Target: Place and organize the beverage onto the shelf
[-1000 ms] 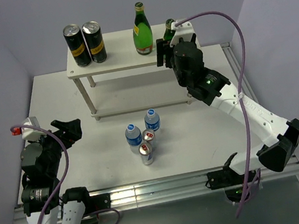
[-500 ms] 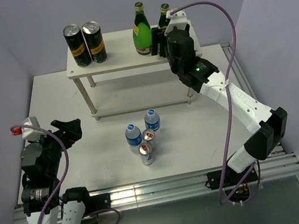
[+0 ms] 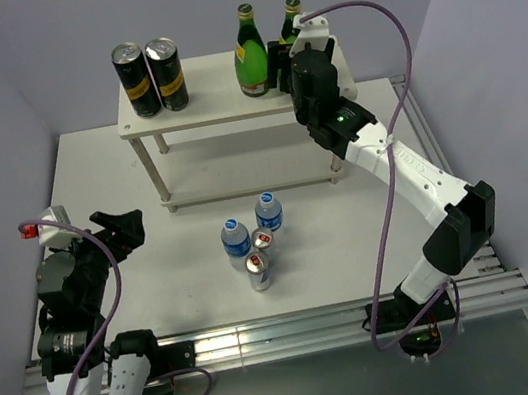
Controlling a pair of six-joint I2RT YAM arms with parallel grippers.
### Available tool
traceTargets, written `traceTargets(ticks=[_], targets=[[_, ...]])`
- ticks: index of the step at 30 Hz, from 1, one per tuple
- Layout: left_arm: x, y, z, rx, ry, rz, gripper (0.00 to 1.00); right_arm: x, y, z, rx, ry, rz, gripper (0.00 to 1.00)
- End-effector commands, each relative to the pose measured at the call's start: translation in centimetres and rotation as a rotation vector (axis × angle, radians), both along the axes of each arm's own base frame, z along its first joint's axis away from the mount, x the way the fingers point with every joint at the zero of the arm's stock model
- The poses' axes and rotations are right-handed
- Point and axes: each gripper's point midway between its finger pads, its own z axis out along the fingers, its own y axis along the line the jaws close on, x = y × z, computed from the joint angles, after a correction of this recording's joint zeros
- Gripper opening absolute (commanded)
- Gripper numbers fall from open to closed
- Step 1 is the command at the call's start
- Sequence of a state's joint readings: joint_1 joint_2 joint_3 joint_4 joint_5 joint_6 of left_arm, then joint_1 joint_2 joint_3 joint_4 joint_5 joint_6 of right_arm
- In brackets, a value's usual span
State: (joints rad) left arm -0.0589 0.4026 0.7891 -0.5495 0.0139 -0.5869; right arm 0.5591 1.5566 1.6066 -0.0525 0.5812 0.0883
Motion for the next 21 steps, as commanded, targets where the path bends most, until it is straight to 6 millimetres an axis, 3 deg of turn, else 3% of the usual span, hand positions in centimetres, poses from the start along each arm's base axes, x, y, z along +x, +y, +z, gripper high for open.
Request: traceTargets(ticks=[1, 7, 8, 9, 11, 12, 15, 21], targets=[[0.2, 0.1, 0.8, 0.012, -0.034, 0.000, 0.97, 1.1, -0.7, 0.0, 0.016, -0.012, -0.049, 0.00], [0.2, 0.2, 0.8, 0.012, -0.037, 0.003, 0.97, 1.8, -0.8, -0.6, 0.012, -0.005, -0.073, 0.02], [0.2, 0.2, 0.8, 0.012, -0.037, 0.003, 0.97, 1.8, -0.9, -0.7, 0.010, -0.006, -0.075, 0.07], [0.2, 0.1, 0.8, 0.012, -0.037, 0.000, 0.97, 1.9, -1.0, -0.9, 0.005, -0.003, -0.082, 0.31], [0.1, 0.2, 0.8, 0.012, -0.035, 0.002, 0.97, 2.0, -1.1, -1.2, 0.000, 0.001, -0.091, 0.54], [0.1, 0.1, 0.8, 0.012, -0.037, 0.000, 0.97, 2.1, -1.2, -1.5, -0.003, 0.004, -0.096, 0.75], [0.2, 0.2, 0.8, 0.012, -0.037, 0.002, 0.97, 2.1, -1.3, -1.6, -0.002, 0.007, -0.104, 0.91], [0.2, 0.2, 0.8, 0.013, -0.035, 0.005, 0.97, 1.5, -1.4, -1.6, 0.009, 0.010, -0.097, 0.98]])
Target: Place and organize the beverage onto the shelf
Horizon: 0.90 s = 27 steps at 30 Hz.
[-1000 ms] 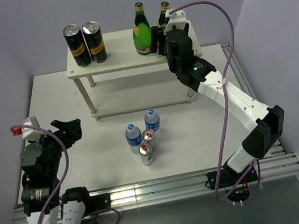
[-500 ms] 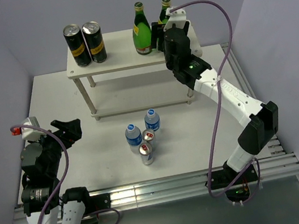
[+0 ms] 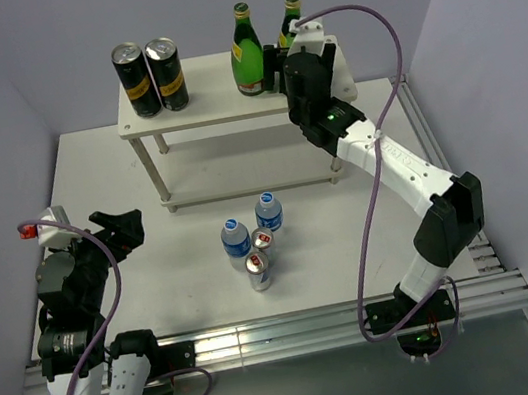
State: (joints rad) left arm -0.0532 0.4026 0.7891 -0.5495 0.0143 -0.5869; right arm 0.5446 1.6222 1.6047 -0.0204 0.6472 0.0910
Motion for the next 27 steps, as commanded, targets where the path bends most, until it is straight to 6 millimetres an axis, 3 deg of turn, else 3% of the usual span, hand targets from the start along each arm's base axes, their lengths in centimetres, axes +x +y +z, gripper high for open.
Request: traceTargets(ticks=[1, 15, 23, 27], targets=[[0.2, 0.1, 0.8, 0.013, -0.035, -0.001, 0.97, -0.6, -0.8, 1.1, 0.028, -0.023, -0.016, 0.98], [0.2, 0.4, 0.8, 0.012, -0.037, 0.012, 0.97, -3.9, -0.9, 1.8, 0.091, -0.013, 0.057, 1.00], [0.1, 0.5, 1.0, 0.011, -0.043, 0.017, 0.97, -5.4, 1.2, 0.7, 0.083, 0.028, 0.218, 1.00], [0.1, 0.5, 1.0, 0.011, -0.043, 0.017, 0.97, -6.8, 1.1, 0.9, 0.097, 0.034, 0.247, 1.00]])
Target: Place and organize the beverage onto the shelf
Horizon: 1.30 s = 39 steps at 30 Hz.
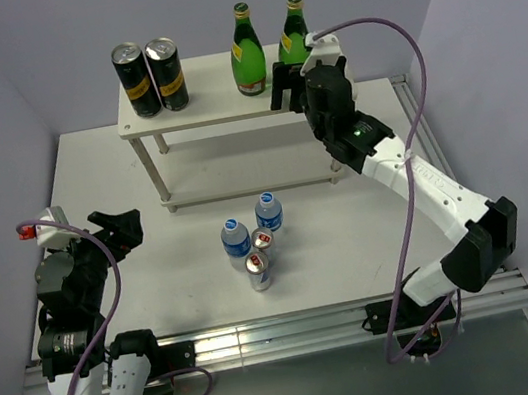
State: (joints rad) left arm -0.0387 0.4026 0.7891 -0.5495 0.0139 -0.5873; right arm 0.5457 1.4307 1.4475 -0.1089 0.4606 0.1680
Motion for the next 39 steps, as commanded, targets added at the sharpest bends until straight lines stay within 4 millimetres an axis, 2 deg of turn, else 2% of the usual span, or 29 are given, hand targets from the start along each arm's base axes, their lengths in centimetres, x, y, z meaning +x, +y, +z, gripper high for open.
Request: traceTargets(ticks=[1, 3, 4, 6, 7, 8, 9, 10, 11, 14, 15, 16, 17, 18, 19, 21, 22, 24, 25, 28, 29, 30, 31, 32, 33, 34, 35, 36, 39], targets=[[0.0, 0.1, 1.0, 0.012, -0.043, 0.002, 0.97, -2.3, 0.2, 1.2, 0.039, -0.009, 0.063, 1.00], [0.1, 0.2, 0.9, 0.012, -0.039, 0.003, 0.97, -3.5, -0.3, 1.8, 0.065, -0.012, 0.064, 1.00], [0.1, 0.2, 0.9, 0.012, -0.038, 0.005, 0.97, -3.9, -0.4, 1.1, 0.065, 0.000, 0.064, 1.00], [0.1, 0.2, 0.8, 0.012, -0.036, 0.006, 0.97, -5.6, -1.0, 1.9, 0.106, -0.020, 0.058, 1.00], [0.1, 0.2, 0.8, 0.012, -0.035, 0.003, 0.97, -6.2, -1.1, 1.0, 0.115, -0.008, 0.054, 1.00], [0.2, 0.2, 0.8, 0.012, -0.035, 0.005, 0.97, -7.5, -1.4, 1.9, 0.134, -0.033, 0.064, 1.00], [0.1, 0.2, 0.8, 0.012, -0.035, 0.003, 0.97, -8.4, -1.0, 1.8, 0.137, -0.035, 0.081, 1.00], [0.2, 0.2, 0.7, 0.012, -0.033, 0.005, 0.97, -9.0, -1.3, 1.4, 0.133, -0.034, 0.057, 1.00], [0.2, 0.2, 0.8, 0.012, -0.033, 0.003, 0.97, -10.2, -1.5, 2.0, 0.141, -0.053, 0.063, 1.00], [0.4, -0.1, 0.6, 0.014, -0.024, -0.014, 0.97, -13.2, -0.2, 2.0, 0.145, -0.055, 0.100, 1.00], [0.4, -0.2, 0.5, 0.013, -0.023, -0.020, 0.97, -13.9, 0.2, 1.5, 0.138, -0.041, 0.111, 1.00], [0.4, -0.3, 0.6, 0.014, -0.026, -0.025, 0.97, -15.2, 1.5, 0.9, 0.134, -0.026, 0.154, 1.00], [0.5, -0.4, 0.6, 0.014, -0.026, -0.033, 0.97, -16.0, 1.5, 0.8, 0.160, -0.024, 0.159, 1.00], [0.6, -0.5, 0.5, 0.016, -0.026, -0.041, 0.97, -16.8, 1.9, 0.2, 0.163, -0.009, 0.182, 1.00], [0.7, -1.0, 0.3, 0.015, -0.021, -0.065, 0.97, -18.0, 3.2, -1.4, 0.171, 0.022, 0.226, 1.00], [0.9, -1.5, 0.1, 0.016, -0.012, -0.098, 0.98, -19.4, 3.8, -2.8, 0.194, 0.044, 0.265, 1.00], [1.0, -2.1, 0.1, 0.015, -0.009, -0.135, 0.98, -20.1, 4.5, -5.3, 0.187, 0.083, 0.283, 1.00], [1.6, -2.6, -0.5, 0.018, 0.016, -0.161, 0.98, -21.4, 5.4, -7.6, 0.181, 0.115, 0.317, 1.00], [1.7, -2.8, -0.6, 0.019, 0.023, -0.173, 0.98, -21.8, 5.8, -9.9, 0.171, 0.153, 0.322, 1.00], [2.6, -3.1, -0.9, 0.026, 0.048, -0.188, 0.97, -22.8, 6.8, -13.4, 0.152, 0.214, 0.342, 1.00], [3.4, -2.4, -1.6, 0.042, 0.088, -0.143, 0.96, -23.0, 7.1, -14.1, 0.144, 0.226, 0.347, 1.00], [4.0, -1.8, -0.9, 0.062, 0.082, -0.102, 0.96, -23.3, 7.4, -14.5, 0.141, 0.233, 0.357, 1.00], [4.8, -2.5, -1.5, 0.084, 0.126, -0.110, 0.96, -23.4, 7.4, -15.3, 0.136, 0.243, 0.347, 1.00], [5.4, -1.8, -0.1, 0.114, 0.109, -0.051, 0.95, -23.5, 7.5, -15.7, 0.132, 0.249, 0.347, 1.00], [5.8, -2.3, 0.4, 0.127, 0.110, -0.053, 0.95, -23.6, 7.5, -16.2, 0.126, 0.254, 0.345, 1.00], [6.4, -3.7, 0.2, 0.140, 0.136, -0.082, 0.95, -23.6, 7.6, -16.4, 0.127, 0.258, 0.345, 1.00], [6.6, -3.9, 0.9, 0.146, 0.132, -0.066, 0.95, -23.6, 7.6, -16.4, 0.131, 0.255, 0.342, 1.00], [6.9, -3.4, 2.4, 0.155, 0.102, -0.011, 0.95, -23.6, 7.7, -16.5, 0.132, 0.257, 0.344, 1.00], [7.2, -5.7, 3.4, 0.182, 0.087, -0.004, 0.95, -23.6, 7.6, -17.1, 0.128, 0.259, 0.340, 1.00]])
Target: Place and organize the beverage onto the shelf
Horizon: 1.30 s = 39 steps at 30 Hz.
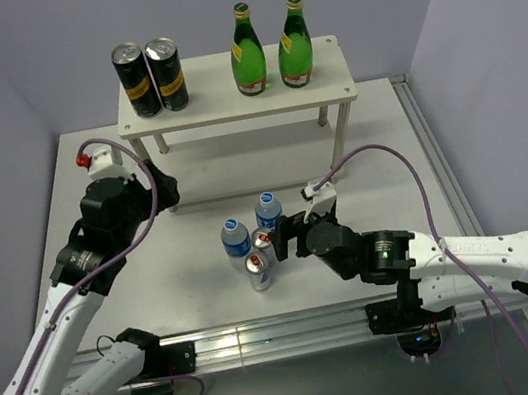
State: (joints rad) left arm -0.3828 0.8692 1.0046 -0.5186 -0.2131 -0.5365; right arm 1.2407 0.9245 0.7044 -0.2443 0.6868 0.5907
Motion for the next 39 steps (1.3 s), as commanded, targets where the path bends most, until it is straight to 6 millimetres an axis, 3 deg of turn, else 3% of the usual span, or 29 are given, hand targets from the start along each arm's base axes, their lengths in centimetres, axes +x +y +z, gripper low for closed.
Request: traceTargets(ticks=[1, 2, 3, 4, 5, 6, 9, 14, 16, 25, 30, 34, 39], targets=[[0.4, 0.5, 4.3, 0.037, -0.116, 0.135, 0.95, 0.4, 0.1, 0.3, 0.052, -0.017, -0.043, 1.00], [0.3, 0.3, 4.4, 0.027, -0.118, 0.160, 0.95, 0.5, 0.2, 0.3, 0.053, -0.020, -0.048, 1.00], [0.0, 1.9, 4.2, 0.064, -0.127, 0.271, 0.94, 0.6, 0.2, 0.0, 0.046, -0.021, -0.048, 1.00], [-1.1, 0.4, 4.4, 0.054, -0.146, 0.242, 0.94, 0.7, 0.4, -0.4, 0.031, -0.020, -0.048, 1.00], [-1.7, 0.4, 4.3, 0.036, -0.160, 0.275, 0.94, 0.8, 0.4, -0.5, 0.025, -0.025, -0.059, 1.00], [-2.6, 0.3, 2.9, 0.065, -0.136, 0.282, 0.94, 1.0, 0.5, -0.7, 0.025, -0.027, -0.064, 1.00], [-4.8, -2.2, 2.0, 0.030, -0.137, 0.238, 0.95, 1.5, 0.9, -1.3, 0.004, -0.043, -0.072, 1.00], [-6.8, -3.1, -0.4, 0.026, -0.086, 0.207, 0.95, 3.0, 1.4, -2.3, -0.032, -0.057, -0.103, 1.00], [-7.7, -3.6, 0.0, -0.021, -0.103, 0.162, 0.95, 3.8, 1.3, -3.4, -0.068, -0.045, -0.107, 1.00], [-8.6, -3.6, -2.8, 0.064, -0.052, 0.146, 0.95, 7.6, 1.6, -4.5, -0.074, -0.041, -0.149, 1.00], [-9.5, -3.6, -3.2, 0.063, -0.042, 0.116, 0.95, 8.5, 2.6, -5.0, -0.049, -0.030, -0.147, 1.00], [-10.1, -2.2, -3.7, 0.048, -0.034, 0.131, 0.95, 8.9, 3.3, -6.4, -0.076, -0.013, -0.147, 1.00], [-10.9, -2.4, -4.3, 0.053, -0.040, 0.101, 0.95, 9.2, 3.9, -7.1, -0.075, 0.002, -0.147, 1.00]])
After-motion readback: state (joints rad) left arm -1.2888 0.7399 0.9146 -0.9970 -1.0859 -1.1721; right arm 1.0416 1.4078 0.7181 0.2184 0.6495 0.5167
